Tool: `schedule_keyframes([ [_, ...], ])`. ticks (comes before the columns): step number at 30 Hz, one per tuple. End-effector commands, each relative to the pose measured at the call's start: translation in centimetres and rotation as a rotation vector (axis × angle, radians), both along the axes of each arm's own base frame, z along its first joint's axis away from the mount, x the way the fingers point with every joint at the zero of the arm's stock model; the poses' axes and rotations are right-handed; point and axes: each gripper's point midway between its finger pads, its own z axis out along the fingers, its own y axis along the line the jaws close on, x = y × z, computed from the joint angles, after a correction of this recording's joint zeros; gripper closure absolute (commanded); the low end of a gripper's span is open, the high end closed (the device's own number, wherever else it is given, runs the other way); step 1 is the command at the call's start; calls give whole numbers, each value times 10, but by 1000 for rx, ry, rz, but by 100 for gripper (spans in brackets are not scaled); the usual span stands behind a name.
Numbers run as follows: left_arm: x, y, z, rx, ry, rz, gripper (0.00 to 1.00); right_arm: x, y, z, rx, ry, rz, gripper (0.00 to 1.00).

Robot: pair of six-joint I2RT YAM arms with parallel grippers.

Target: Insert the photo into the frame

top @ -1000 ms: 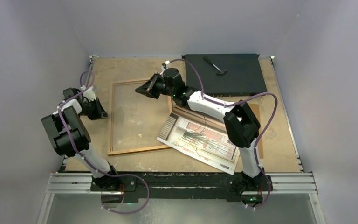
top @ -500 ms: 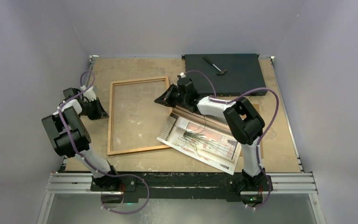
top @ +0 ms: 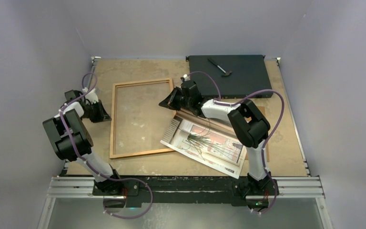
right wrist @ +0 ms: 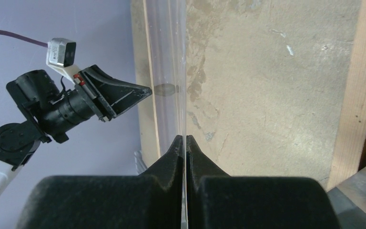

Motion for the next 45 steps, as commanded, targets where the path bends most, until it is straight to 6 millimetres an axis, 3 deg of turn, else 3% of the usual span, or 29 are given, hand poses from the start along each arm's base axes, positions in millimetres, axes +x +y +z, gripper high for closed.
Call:
schedule_keyframes([
  [1,-13,-1,-11,26,60,-11,97,7,-10,-1,-29,-47,-22,100],
  [8,-9,0,-5,27,48,-11,96,11,-16,-6,-56,-56,-41,100],
  [15,-7,0,-6,21,50,-8,94,14,-9,-3,-22,-81,-18,100],
  [22,-10,-3,-21,8,74,-6,95,10,-4,31,149,-197,-4,100],
  [28,-12,-4,-24,8,77,-10,96,4,2,45,235,-235,25,100],
  [32,-12,-4,-26,9,80,-13,96,-5,-1,65,298,-312,40,100],
  [45,-13,-4,-27,11,80,-14,96,-22,11,77,366,-377,124,100],
])
